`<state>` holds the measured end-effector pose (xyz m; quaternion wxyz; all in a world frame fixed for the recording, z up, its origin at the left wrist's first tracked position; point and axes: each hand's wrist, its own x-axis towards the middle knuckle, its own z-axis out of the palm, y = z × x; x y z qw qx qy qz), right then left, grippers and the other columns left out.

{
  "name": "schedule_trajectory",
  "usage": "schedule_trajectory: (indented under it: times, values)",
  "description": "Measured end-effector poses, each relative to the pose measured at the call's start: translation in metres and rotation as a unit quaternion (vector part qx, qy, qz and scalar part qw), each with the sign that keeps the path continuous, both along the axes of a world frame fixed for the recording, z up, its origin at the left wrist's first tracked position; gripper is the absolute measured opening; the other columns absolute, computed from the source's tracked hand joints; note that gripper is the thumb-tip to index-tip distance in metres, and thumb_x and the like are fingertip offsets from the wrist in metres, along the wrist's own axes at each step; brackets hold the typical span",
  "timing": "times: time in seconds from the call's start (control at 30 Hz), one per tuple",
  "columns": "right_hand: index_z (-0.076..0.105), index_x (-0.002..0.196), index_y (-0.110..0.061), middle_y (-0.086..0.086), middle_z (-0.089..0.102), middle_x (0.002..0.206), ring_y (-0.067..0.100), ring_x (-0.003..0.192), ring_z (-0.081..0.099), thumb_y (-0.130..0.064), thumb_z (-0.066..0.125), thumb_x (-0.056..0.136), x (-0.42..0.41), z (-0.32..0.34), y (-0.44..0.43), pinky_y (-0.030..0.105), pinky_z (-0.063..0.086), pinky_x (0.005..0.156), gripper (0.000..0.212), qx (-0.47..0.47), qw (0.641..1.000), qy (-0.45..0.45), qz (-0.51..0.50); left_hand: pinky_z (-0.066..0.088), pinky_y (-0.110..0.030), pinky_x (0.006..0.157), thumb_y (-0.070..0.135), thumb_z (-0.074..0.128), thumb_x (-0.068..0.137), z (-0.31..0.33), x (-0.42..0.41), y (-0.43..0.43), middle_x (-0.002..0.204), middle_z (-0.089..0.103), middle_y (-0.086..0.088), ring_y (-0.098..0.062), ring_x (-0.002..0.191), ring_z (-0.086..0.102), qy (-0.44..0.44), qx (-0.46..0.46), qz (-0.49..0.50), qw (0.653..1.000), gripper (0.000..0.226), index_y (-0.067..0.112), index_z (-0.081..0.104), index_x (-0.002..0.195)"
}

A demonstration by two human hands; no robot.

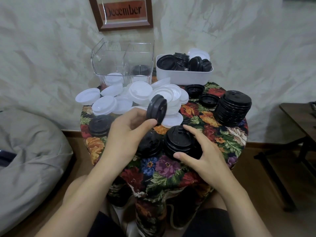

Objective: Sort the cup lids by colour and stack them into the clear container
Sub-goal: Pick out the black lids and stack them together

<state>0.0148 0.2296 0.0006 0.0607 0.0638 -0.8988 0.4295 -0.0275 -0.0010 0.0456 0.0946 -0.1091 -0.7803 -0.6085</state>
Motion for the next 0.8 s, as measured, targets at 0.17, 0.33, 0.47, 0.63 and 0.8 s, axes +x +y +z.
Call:
schedule_trajectory:
  times: [0.17,0.33,0.47,0.63,0.8]
  values:
    - [0.036,0.143,-0.064,-0.038,0.048,0.142,-0.012,0.134,0.044,-0.065,0.077,0.077,-0.001,0.014,-0.004,0.035,0.041,0.113,0.077,-0.091,0.995,0.028,0.002,0.061,-0.029,0.074,0.019,0.068,0.088,-0.003,0.009,0.022,0.092,0.079,-0.013,-0.024,0.083,0.077,-0.126,0.219,-0.091,0.963,0.016,0.010,0.068,0.101]
    - [0.043,0.150,-0.047,-0.027,0.051,0.147,-0.001,0.137,0.048,-0.053,0.079,0.084,-0.007,0.024,-0.007,0.042,0.043,0.114,0.076,-0.103,0.993,0.065,-0.004,0.062,-0.028,0.070,0.016,0.067,0.092,-0.008,0.009,0.032,0.096,0.079,-0.011,-0.023,0.083,0.077,-0.182,0.240,-0.110,0.947,0.023,0.013,0.068,0.116]
    - [0.046,0.146,-0.047,-0.023,0.054,0.145,0.003,0.134,0.052,-0.063,0.075,0.080,-0.009,0.018,0.000,0.044,0.047,0.111,0.074,-0.088,0.994,0.061,-0.029,0.055,-0.026,0.067,0.021,0.071,0.096,-0.015,0.005,0.030,0.099,0.078,0.006,-0.011,0.078,0.071,-0.088,0.076,-0.035,0.993,0.031,0.024,0.069,0.127]
    - [0.050,0.136,-0.049,-0.022,0.058,0.138,0.003,0.129,0.055,-0.067,0.074,0.076,-0.007,0.007,0.012,0.045,0.048,0.109,0.067,-0.117,0.990,0.034,-0.067,0.042,-0.022,0.101,0.052,0.070,0.091,-0.033,0.010,0.022,0.131,0.066,0.022,0.003,0.117,0.057,0.045,-0.218,-0.002,0.975,0.052,0.035,0.062,0.140]
    - [0.050,0.137,-0.050,-0.028,0.059,0.135,-0.005,0.129,0.052,-0.066,0.071,0.077,-0.004,0.011,0.012,0.039,0.046,0.110,0.065,-0.094,0.995,0.002,-0.033,0.006,-0.024,0.125,0.068,0.059,0.088,-0.041,0.010,0.020,0.144,0.046,0.024,0.005,0.145,0.032,0.093,-0.287,-0.035,0.953,0.072,0.030,0.052,0.149]
